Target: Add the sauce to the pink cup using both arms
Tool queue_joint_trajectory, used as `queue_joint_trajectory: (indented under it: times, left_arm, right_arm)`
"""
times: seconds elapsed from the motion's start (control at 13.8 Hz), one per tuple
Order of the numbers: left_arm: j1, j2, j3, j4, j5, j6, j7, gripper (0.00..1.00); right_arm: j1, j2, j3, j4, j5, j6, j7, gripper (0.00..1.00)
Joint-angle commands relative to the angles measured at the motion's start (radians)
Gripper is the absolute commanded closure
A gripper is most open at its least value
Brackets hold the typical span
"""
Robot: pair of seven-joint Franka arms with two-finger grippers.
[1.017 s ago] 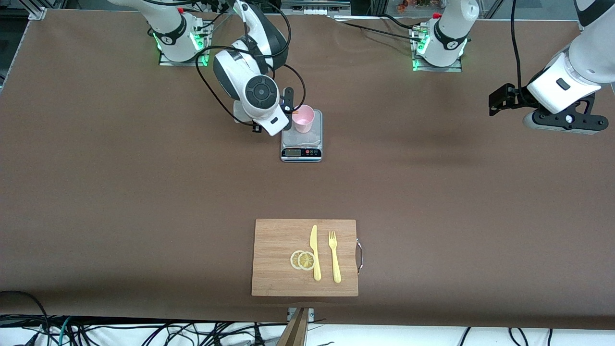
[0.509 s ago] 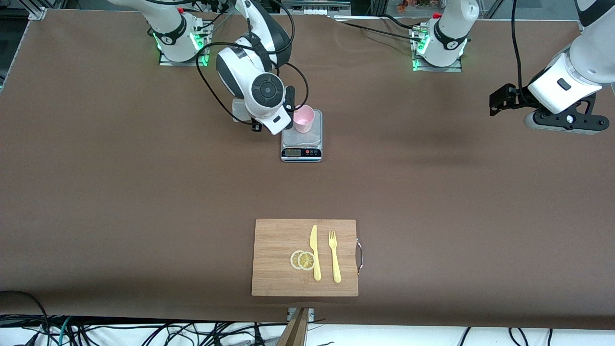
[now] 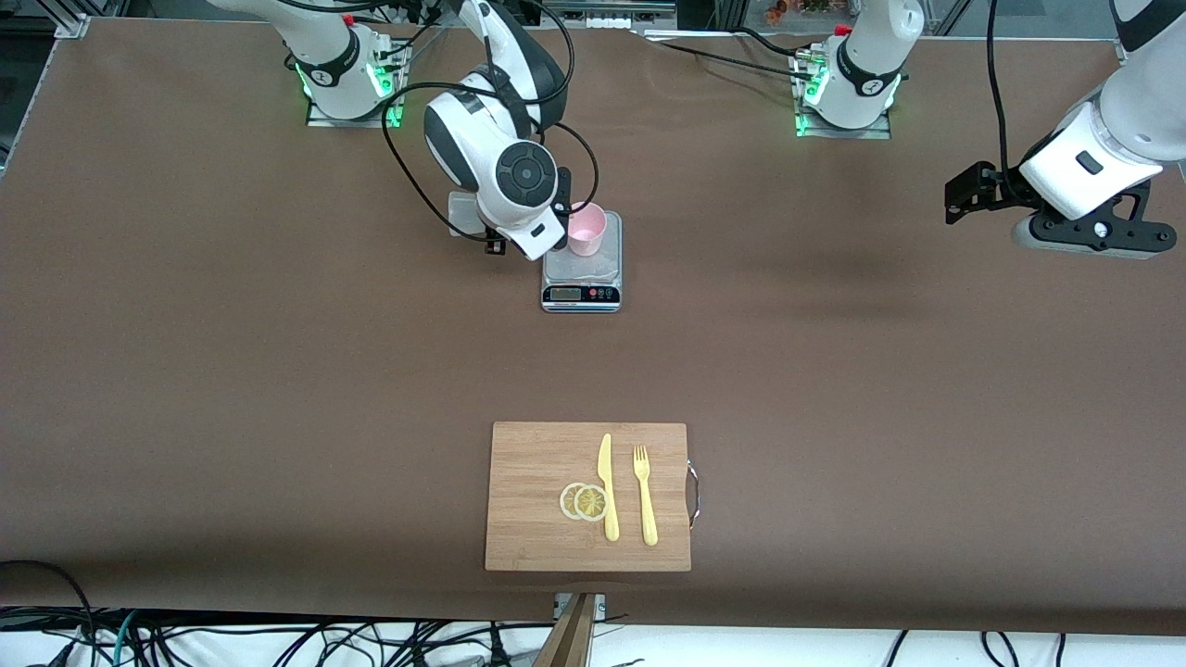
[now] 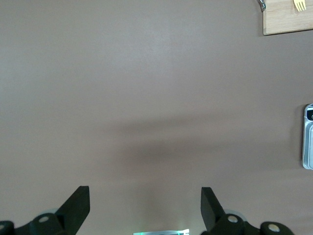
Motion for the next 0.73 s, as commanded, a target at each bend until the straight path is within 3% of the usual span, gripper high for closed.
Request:
queue_joint_trajectory:
  times: [0.0, 0.65]
  left_arm:
    - [0.0, -0.015, 0.004, 0.0, -0.005, -0.015, 0.009, 0.0]
    - [0.0, -0.015, 0.004, 0.0, -0.005, -0.015, 0.009, 0.0]
  right_arm:
    - [0.014, 0.005, -0.005, 0.028, -0.026, -0.034, 0.016, 1.0]
    - [0.011, 0.028, -0.007, 0.048, -0.02, -0.019, 0.007, 1.0]
